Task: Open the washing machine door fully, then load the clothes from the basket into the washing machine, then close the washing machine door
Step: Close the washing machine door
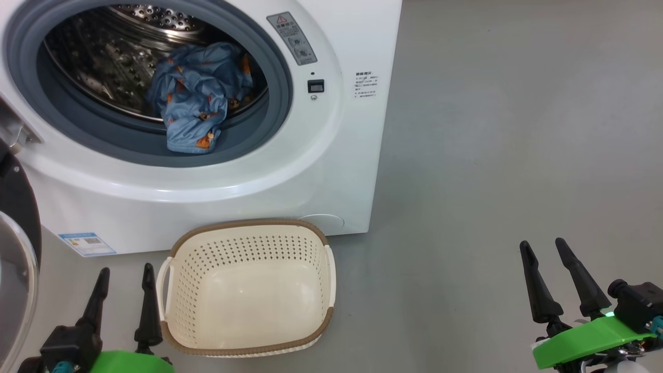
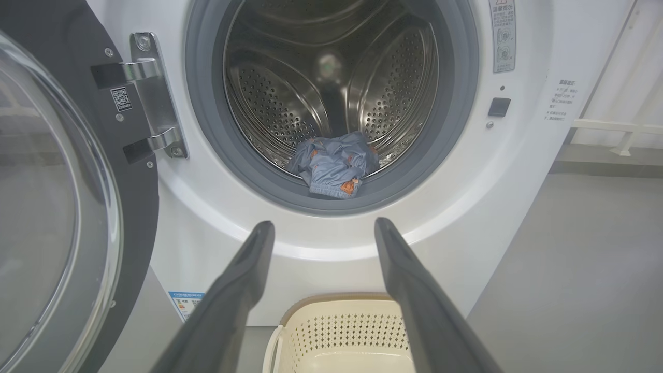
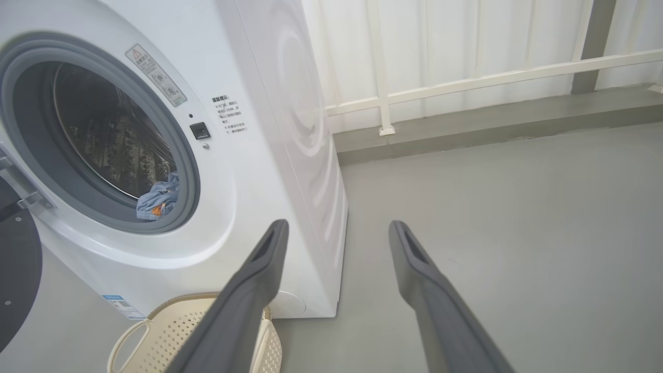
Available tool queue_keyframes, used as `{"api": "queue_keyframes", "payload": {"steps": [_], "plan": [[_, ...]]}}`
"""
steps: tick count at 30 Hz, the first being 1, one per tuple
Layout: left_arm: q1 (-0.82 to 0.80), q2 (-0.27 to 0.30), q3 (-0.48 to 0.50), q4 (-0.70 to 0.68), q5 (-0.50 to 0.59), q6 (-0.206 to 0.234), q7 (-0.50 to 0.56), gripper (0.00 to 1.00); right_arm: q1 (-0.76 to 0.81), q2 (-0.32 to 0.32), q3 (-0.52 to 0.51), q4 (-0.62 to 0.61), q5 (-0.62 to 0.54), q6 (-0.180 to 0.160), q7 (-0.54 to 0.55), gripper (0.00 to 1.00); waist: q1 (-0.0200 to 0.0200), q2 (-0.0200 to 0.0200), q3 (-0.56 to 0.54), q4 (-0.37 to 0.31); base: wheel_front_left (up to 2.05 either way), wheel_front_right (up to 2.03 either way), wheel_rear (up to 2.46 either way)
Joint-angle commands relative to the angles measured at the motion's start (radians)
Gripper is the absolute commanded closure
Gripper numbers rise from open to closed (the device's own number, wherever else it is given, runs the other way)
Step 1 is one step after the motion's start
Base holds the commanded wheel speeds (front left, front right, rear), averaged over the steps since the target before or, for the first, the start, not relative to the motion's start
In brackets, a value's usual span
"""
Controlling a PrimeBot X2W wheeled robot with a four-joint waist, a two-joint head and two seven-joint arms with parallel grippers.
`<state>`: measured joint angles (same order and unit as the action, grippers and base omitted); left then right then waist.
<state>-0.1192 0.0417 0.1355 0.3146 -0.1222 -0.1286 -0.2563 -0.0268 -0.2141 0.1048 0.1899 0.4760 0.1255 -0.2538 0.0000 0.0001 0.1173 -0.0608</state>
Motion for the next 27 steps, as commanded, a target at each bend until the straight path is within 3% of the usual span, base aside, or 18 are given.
{"api": "queue_keyframes", "payload": {"steps": [1,9,27], "plan": [[-0.012,0.01,0.028,-0.032,-0.001,-0.002,-0.006,0.0,0.005,-0.01,0.017,-0.025,0.002,0.005,-0.008,0.0,0.0,-0.0001,0.0,0.001,0.0,0.0,0.0],[-0.015,0.01,0.024,-0.031,-0.013,-0.002,-0.006,0.0,0.001,-0.01,0.014,-0.027,0.002,0.005,-0.008,0.0,0.0,-0.0001,0.006,0.003,-0.15,0.15,0.0],[-0.007,0.011,0.014,-0.035,-0.026,-0.002,-0.006,0.0,0.002,-0.015,0.011,-0.028,0.002,0.005,-0.008,0.0,0.0,-0.0001,0.008,0.007,-0.82,0.82,0.0]]}}
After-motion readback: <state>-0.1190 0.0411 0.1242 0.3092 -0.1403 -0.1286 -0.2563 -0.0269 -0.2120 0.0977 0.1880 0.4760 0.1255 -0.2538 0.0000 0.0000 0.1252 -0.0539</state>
